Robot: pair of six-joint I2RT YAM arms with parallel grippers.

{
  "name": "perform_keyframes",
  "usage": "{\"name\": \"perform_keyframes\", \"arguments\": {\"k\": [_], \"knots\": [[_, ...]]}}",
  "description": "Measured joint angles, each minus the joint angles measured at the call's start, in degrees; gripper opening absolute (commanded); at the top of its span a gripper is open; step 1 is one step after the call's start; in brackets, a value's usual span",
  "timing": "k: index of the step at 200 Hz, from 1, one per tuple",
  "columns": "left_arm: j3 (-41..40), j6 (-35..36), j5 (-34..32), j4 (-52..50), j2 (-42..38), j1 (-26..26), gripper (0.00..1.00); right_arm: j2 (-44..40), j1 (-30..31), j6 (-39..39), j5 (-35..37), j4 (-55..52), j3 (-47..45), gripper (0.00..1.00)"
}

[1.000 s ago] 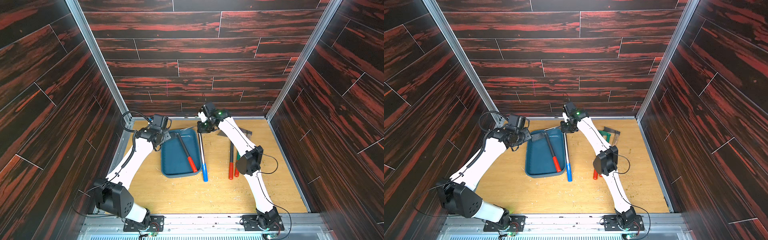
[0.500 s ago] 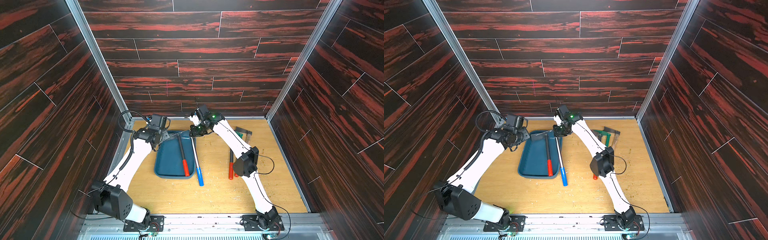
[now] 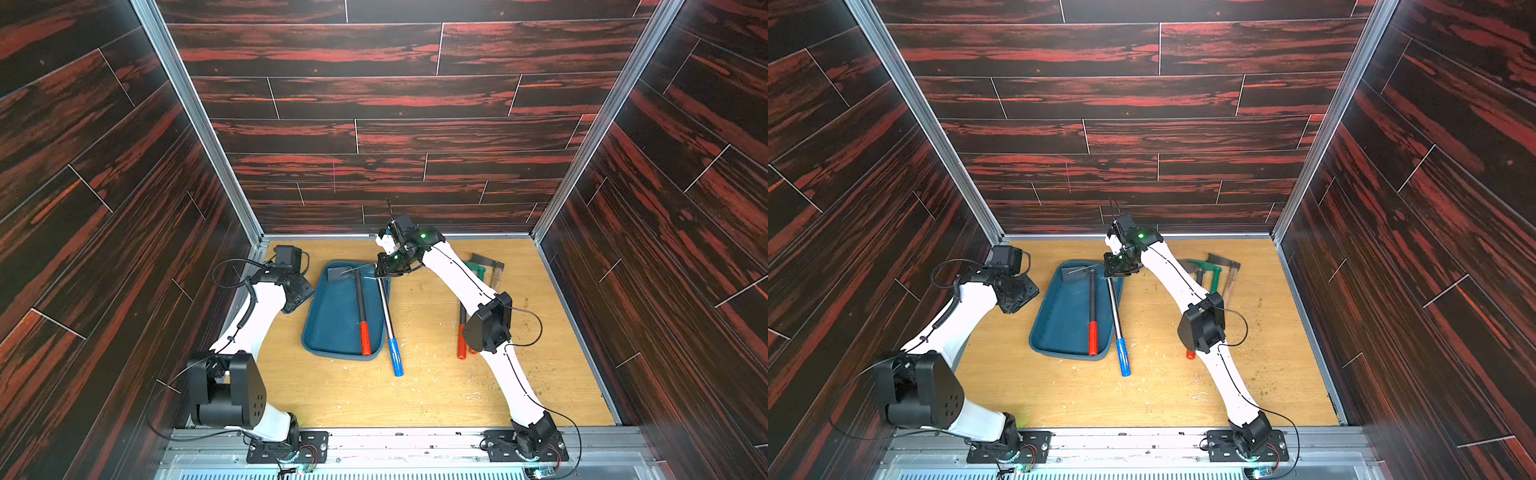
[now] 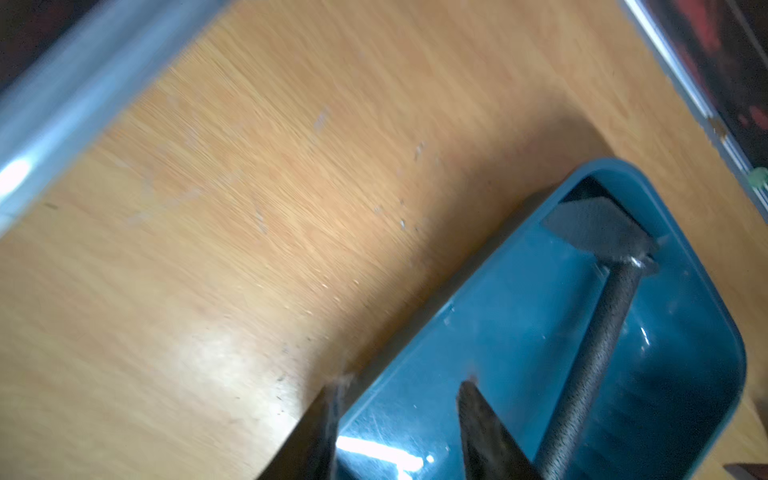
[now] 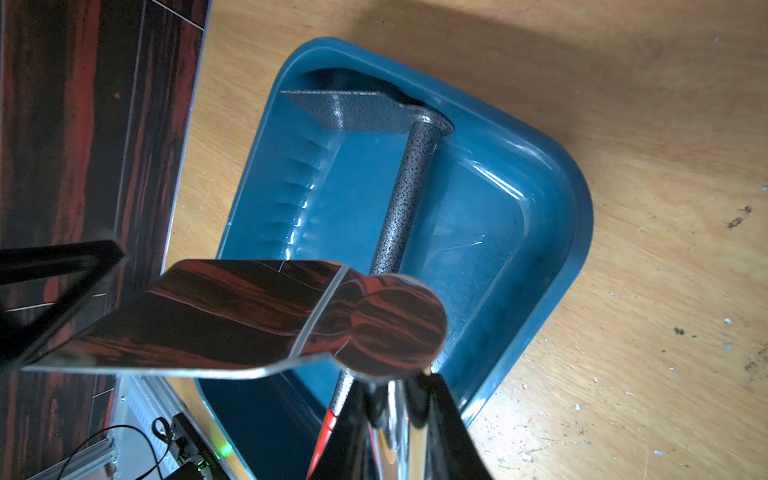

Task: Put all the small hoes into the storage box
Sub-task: Adjust the storage box at the center of the board.

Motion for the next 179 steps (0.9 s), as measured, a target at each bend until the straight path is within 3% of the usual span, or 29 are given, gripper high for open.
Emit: {"name": "perform_keyframes", "arguments": {"k": [43,179], "knots": [[-2.6,0.5,5.3,1.6,2.2,1.8,0.48,0.0,-0.1,1.3,-1.2,0.0,0.0,0.00],[-10.6,2.9,11.7,9.5,4.0,3.5,0.43,0.0,-0.1,2.8,-2.8,-0.8,0.0,0.00]]}}
